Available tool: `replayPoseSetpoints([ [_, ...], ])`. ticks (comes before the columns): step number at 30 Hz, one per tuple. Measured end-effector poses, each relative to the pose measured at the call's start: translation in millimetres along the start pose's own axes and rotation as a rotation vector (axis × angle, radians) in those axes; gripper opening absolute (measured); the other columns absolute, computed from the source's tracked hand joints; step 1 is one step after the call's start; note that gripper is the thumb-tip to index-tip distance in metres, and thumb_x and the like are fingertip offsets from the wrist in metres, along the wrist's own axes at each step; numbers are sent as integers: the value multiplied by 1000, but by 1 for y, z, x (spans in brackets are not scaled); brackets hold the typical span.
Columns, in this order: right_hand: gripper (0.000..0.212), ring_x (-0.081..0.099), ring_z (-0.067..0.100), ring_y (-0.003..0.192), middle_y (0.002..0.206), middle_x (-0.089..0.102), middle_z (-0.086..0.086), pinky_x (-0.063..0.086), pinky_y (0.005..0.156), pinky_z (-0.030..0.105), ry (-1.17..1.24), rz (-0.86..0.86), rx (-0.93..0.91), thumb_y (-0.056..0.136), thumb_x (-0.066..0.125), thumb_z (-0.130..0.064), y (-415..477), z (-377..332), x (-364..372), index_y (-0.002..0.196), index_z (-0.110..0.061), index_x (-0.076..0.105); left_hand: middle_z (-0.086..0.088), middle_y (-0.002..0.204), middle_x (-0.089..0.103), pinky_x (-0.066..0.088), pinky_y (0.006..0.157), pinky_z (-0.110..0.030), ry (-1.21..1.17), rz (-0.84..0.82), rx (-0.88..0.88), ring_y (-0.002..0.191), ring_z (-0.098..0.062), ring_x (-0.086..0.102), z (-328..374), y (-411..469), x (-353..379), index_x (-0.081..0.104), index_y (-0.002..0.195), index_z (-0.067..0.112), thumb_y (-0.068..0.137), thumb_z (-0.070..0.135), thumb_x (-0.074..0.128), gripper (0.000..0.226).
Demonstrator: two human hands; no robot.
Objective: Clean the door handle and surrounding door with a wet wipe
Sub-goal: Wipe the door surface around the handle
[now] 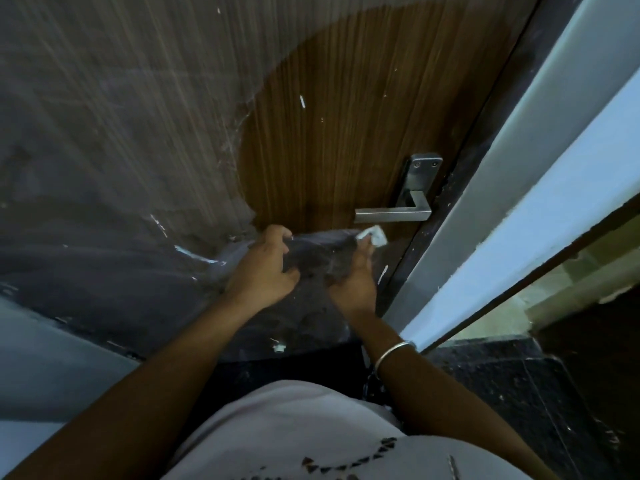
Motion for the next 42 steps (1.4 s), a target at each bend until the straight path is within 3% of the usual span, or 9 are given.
replayPoseSetpoints([
  [5,99,49,30,120,157,-15,-2,53,80,40,-293,-201,-309,84,62,-29,-15,-46,56,147,-26,-15,3,105,48,40,70,-29,9,32,-12,83,-14,49,-7,-5,-10,39,126,17,76,14,68,58],
  [14,108,44,38,126,157,-9,9,45,90,39,-43,69,122,79,69,-31,9,14,9,147,-11,-13,1,105,49,45,81,-31,-31,82,-84,93,-17,53,-35,-20,-31,39,126,15,76,12,68,58],
  [18,106,59,30,107,156,-16,1,49,80,35,-236,-144,-143,80,68,-27,-13,-33,55,148,-17,-12,-2,111,51,46,83,-32,-27,84,-84,99,-17,52,-33,-19,-31,39,127,14,76,13,68,58],
  [22,99,49,32,115,145,-36,-13,53,76,42,-491,-295,-351,83,61,-29,-22,-55,85,146,-26,-16,-5,115,52,44,79,-31,-21,88,-92,94,-16,51,-35,-18,-33,39,126,17,76,16,68,57],
  [29,104,31,38,133,156,-19,-1,47,93,47,-432,-158,-260,82,66,-31,-9,-41,63,147,-24,-15,-8,117,51,43,81,-29,-72,107,-158,93,-12,46,-54,-29,-44,37,128,12,77,12,66,58],
  [32,89,53,33,106,153,-22,-3,51,68,38,-608,-178,-496,85,58,-18,-17,-74,83,149,-22,-4,-8,118,52,45,84,-33,-69,116,-169,98,-15,50,-56,-31,-45,38,128,13,76,11,67,60],
  [34,81,57,31,86,157,-6,-6,47,56,35,-730,-139,-651,81,61,-16,-21,-94,88,149,-22,17,-9,120,52,47,87,-36,-56,120,-164,104,-19,53,-54,-30,-46,37,129,14,76,11,67,61],
  [38,76,47,35,102,156,-18,-8,47,72,44,-822,-256,-638,88,50,-18,-18,-97,88,149,-22,6,-6,121,51,47,85,-32,-60,122,-183,104,-17,52,-57,-29,-48,36,130,17,76,11,68,63],
  [42,75,51,31,76,156,17,1,49,55,38,-680,84,-744,73,57,-12,-6,-137,46,143,-16,33,-5,119,51,43,82,-29,-69,121,-187,102,-18,54,-59,-29,-45,36,130,15,77,13,67,62],
])
Point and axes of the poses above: each hand's wrist, its own y-axis towards the middle knuckle, its own x-axis out of the palm, z = x × y, the point moved 10 cm from there along y, towards the middle knuckle
